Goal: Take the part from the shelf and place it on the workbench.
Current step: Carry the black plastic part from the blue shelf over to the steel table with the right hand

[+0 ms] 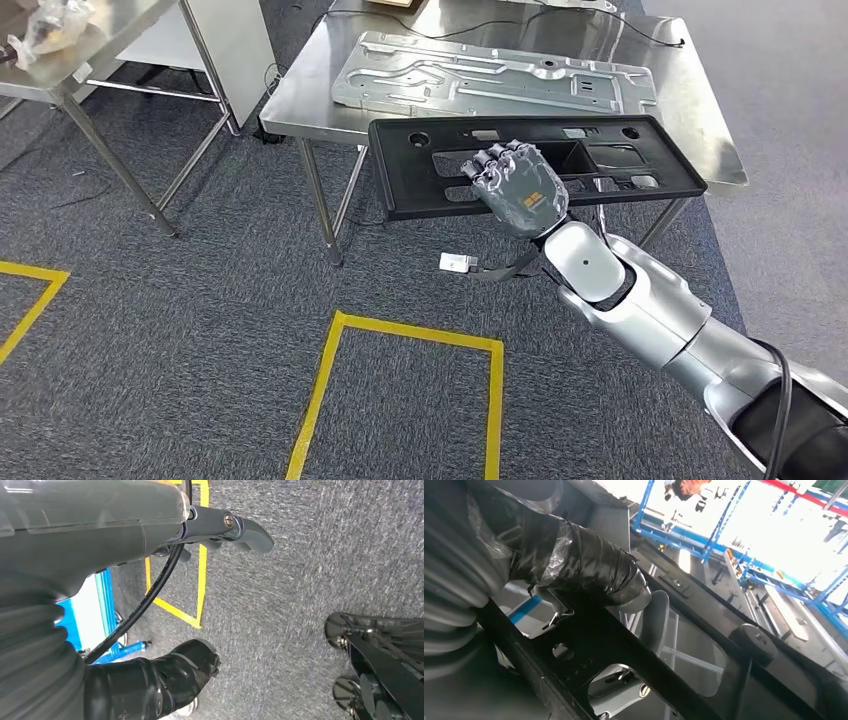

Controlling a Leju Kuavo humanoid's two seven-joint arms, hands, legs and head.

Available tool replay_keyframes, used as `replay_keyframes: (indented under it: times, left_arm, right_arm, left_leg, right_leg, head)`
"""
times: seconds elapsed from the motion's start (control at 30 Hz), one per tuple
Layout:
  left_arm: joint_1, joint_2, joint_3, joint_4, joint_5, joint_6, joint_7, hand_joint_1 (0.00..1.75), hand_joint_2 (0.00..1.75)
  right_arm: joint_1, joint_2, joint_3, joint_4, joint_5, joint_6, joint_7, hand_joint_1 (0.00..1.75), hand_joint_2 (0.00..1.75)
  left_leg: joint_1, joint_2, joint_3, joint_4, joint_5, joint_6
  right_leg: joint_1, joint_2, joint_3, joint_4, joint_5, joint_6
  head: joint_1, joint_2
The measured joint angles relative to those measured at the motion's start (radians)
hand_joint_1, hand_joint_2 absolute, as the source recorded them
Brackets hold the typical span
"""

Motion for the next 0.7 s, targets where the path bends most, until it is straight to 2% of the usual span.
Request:
replay_keyframes:
  times: [0.07, 0.13, 0.17, 0.23, 0.3, 0.33, 0.37, 0.4, 0.47, 0.5, 0.53, 0.57, 0.63, 0.7]
  left_arm:
    - [0.001, 0.0, 0.0, 0.0, 0.0, 0.0, 0.0, 0.0, 1.75]
    - [0.001, 0.001, 0.0, 0.0, 0.0, 0.0, 0.0, 0.0, 1.75]
    - [0.001, 0.001, 0.0, 0.0, 0.0, 0.0, 0.0, 0.0, 1.75]
    - [0.001, 0.001, 0.0, 0.0, 0.0, -0.001, 0.0, 0.0, 1.75]
    - [0.002, 0.0, 0.0, 0.0, 0.0, -0.002, 0.0, 0.0, 1.75]
    - [0.002, 0.0, 0.001, 0.0, -0.001, -0.002, 0.0, 0.0, 1.75]
    - [0.003, 0.0, 0.001, 0.0, -0.002, -0.002, 0.0, 0.0, 1.75]
    - [0.004, 0.0, 0.001, 0.0, -0.003, -0.003, 0.0, 0.0, 1.75]
    - [0.006, 0.001, 0.002, 0.0, -0.008, -0.005, -0.001, 0.0, 1.75]
    - [0.007, 0.0, 0.002, 0.0, -0.01, -0.007, -0.001, 0.0, 1.75]
    - [0.007, 0.0, 0.003, 0.0, -0.012, -0.009, -0.002, 0.0, 1.75]
    - [0.007, 0.0, 0.004, 0.0, -0.012, -0.01, -0.002, 0.0, 1.75]
    - [0.008, 0.0, 0.005, 0.0, -0.014, -0.012, -0.003, 0.0, 1.75]
    - [0.008, -0.001, 0.006, 0.0, -0.016, -0.014, -0.003, 0.0, 1.75]
  right_arm:
    - [0.0, 0.001, 0.002, 0.001, 0.0, 0.0, 0.0, 1.75, 1.75]
    - [0.001, 0.001, 0.004, 0.001, -0.001, 0.0, 0.001, 1.75, 1.75]
    - [0.0, 0.001, 0.004, 0.001, -0.001, 0.0, 0.001, 1.75, 1.75]
    - [-0.002, 0.002, 0.005, 0.001, -0.001, 0.0, 0.001, 1.75, 1.75]
    - [-0.002, 0.004, 0.006, 0.001, -0.001, 0.001, 0.002, 1.75, 1.75]
    - [-0.001, 0.005, 0.006, 0.002, -0.001, 0.001, 0.002, 1.75, 1.75]
    - [-0.001, 0.005, 0.006, 0.002, -0.002, 0.002, 0.002, 1.75, 1.75]
    - [-0.001, 0.006, 0.006, 0.002, -0.003, 0.003, 0.002, 1.75, 1.75]
    - [-0.001, 0.006, 0.006, 0.002, -0.007, 0.005, 0.002, 1.75, 1.75]
    - [-0.002, 0.006, 0.006, 0.002, -0.009, 0.007, 0.002, 1.75, 1.75]
    - [-0.003, 0.006, 0.006, 0.002, -0.011, 0.009, 0.002, 1.75, 1.75]
    - [-0.003, 0.006, 0.006, 0.002, -0.012, 0.011, 0.002, 1.75, 1.75]
    - [-0.004, 0.007, 0.006, 0.001, -0.013, 0.015, 0.002, 1.75, 1.75]
    - [-0.006, 0.007, 0.006, 0.001, -0.013, 0.016, 0.002, 1.75, 1.75]
  left_leg:
    - [-0.003, 0.0, -0.001, 0.0, -0.002, -0.01]
    - [-0.001, 0.001, 0.0, 0.002, -0.007, -0.021]
    - [0.0, 0.001, -0.005, 0.017, -0.019, -0.026]
    - [0.003, 0.0, -0.046, 0.106, -0.07, -0.034]
    - [0.003, 0.0, -0.114, 0.24, -0.126, -0.038]
    - [0.004, 0.0, -0.139, 0.284, -0.135, -0.038]
    - [0.003, 0.0, -0.147, 0.291, -0.124, -0.037]
    - [0.003, 0.0, -0.134, 0.256, -0.094, -0.034]
    - [0.002, -0.003, -0.07, 0.117, -0.02, -0.024]
    - [0.0, -0.005, -0.041, 0.056, 0.002, -0.019]
    - [-0.002, -0.007, -0.025, 0.02, 0.011, -0.016]
    - [-0.004, -0.008, -0.02, 0.008, 0.008, -0.014]
    - [-0.004, -0.007, -0.017, 0.001, 0.01, -0.007]
    - [0.0, -0.005, -0.007, -0.012, 0.014, 0.003]
  right_leg:
    - [0.006, 0.004, 0.003, -0.012, -0.003, -0.009]
    - [0.004, 0.007, 0.005, -0.014, -0.002, -0.02]
    - [0.002, 0.007, 0.007, -0.016, -0.001, -0.028]
    - [0.001, 0.006, 0.011, -0.019, -0.001, -0.041]
    - [0.004, 0.007, 0.012, -0.019, -0.004, -0.047]
    - [0.006, 0.007, 0.013, -0.019, -0.005, -0.049]
    - [0.008, 0.009, 0.014, -0.018, -0.006, -0.049]
    - [0.009, 0.01, 0.017, -0.018, -0.008, -0.049]
    - [0.01, 0.013, 0.024, -0.018, -0.013, -0.046]
    - [0.012, 0.014, 0.026, -0.017, -0.015, -0.043]
    - [0.012, 0.015, 0.026, -0.017, -0.016, -0.038]
    - [0.013, 0.016, 0.025, -0.018, -0.017, -0.033]
    - [0.013, 0.017, 0.025, -0.021, -0.018, -0.022]
    - [0.012, 0.014, 0.018, 0.0, -0.032, -0.012]
  head:
    - [0.0, 0.0]
    - [-0.001, 0.0]
    - [-0.001, 0.0]
    - [-0.001, 0.0]
    - [-0.002, 0.0]
    - [-0.002, 0.0]
    - [-0.002, 0.0]
    - [-0.001, 0.0]
    - [-0.001, 0.0]
    - [-0.001, 0.0]
    - [-0.001, 0.0]
    - [-0.001, 0.0]
    - [-0.001, 0.0]
    - [-0.001, 0.0]
